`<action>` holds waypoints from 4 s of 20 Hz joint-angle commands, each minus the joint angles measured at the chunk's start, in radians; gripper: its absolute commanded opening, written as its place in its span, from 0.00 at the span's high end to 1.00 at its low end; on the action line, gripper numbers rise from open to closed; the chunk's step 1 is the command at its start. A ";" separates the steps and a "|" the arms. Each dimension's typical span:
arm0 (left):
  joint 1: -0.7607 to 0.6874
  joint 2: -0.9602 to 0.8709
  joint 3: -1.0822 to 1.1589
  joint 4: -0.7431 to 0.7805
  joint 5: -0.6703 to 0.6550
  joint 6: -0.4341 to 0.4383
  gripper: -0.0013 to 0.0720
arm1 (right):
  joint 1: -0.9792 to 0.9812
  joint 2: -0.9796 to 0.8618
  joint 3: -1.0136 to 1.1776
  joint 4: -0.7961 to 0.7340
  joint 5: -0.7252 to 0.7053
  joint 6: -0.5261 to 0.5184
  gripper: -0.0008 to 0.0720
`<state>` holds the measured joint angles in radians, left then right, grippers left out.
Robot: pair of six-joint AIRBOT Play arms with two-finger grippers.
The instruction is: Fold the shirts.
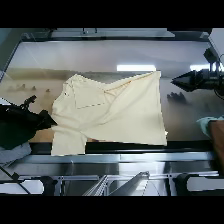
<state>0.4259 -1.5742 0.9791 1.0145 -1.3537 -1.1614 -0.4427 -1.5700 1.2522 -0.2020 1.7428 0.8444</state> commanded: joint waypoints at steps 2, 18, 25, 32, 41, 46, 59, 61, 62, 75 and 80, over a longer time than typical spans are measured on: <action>0.005 0.001 -0.035 -0.014 -0.019 0.029 0.56 | -0.051 0.083 -0.175 -0.042 -0.006 -0.027 0.66; 0.046 0.002 -0.059 -0.170 0.051 0.106 0.95 | -0.092 -0.036 -0.509 -0.292 -0.489 -0.001 0.43; 0.046 0.002 -0.059 -0.170 0.045 0.107 0.95 | -0.104 -0.017 -0.549 -0.704 -0.379 0.294 0.43; 0.046 0.002 -0.059 -0.171 0.040 0.107 0.95 | -0.072 -0.017 -0.600 -0.685 -0.412 0.277 0.43; 0.046 0.002 -0.059 -0.180 0.010 0.107 0.95 | 0.083 -0.008 -0.645 -0.256 -0.462 0.049 0.96; 0.046 0.002 -0.059 -0.181 0.010 0.107 0.95 | 0.084 -0.024 -0.647 -0.257 -0.523 0.108 0.96; 0.224 0.665 -0.028 -1.602 -0.475 0.312 0.96 | -0.074 0.695 -0.308 0.280 -0.101 0.072 0.96; 0.332 0.827 0.059 -1.751 -0.420 0.312 0.96 | -0.138 0.869 -0.117 0.266 -0.278 0.066 0.96; 0.408 0.895 0.115 -1.780 -0.394 0.312 0.96 | -0.161 0.940 -0.038 0.244 -0.380 0.037 0.96; 0.052 0.594 0.452 -0.868 -0.184 0.200 0.96 | -0.119 0.792 0.012 -0.130 -0.500 0.095 0.96; -0.241 0.257 0.453 -0.549 0.059 0.200 0.95 | 0.047 0.546 -0.313 -0.130 -0.692 -0.044 0.96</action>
<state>0.3325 -1.1404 1.4277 0.2428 -1.4506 -0.9607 -0.4767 -0.8860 1.0954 -0.3389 1.1610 0.8837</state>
